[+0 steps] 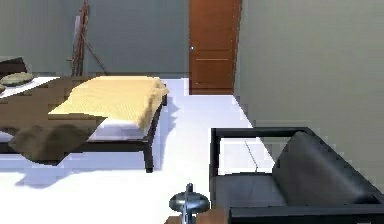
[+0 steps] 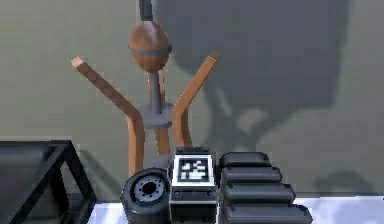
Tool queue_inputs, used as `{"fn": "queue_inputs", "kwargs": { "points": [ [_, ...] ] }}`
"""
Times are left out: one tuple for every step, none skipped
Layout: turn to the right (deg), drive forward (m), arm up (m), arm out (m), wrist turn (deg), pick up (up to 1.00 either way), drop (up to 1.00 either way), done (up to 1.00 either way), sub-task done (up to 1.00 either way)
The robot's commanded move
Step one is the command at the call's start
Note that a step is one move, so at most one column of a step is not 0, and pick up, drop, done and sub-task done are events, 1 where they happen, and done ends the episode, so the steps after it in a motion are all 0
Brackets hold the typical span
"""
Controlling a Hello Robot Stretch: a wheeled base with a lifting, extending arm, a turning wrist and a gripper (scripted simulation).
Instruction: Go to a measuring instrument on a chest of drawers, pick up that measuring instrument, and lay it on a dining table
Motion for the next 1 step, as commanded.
{"fn": "queue_inputs", "kwargs": {
  "points": [
    [-3.0,0.00,0.00,0.00,0.0,0.00,0.00,0.00,0.00]
  ]
}}
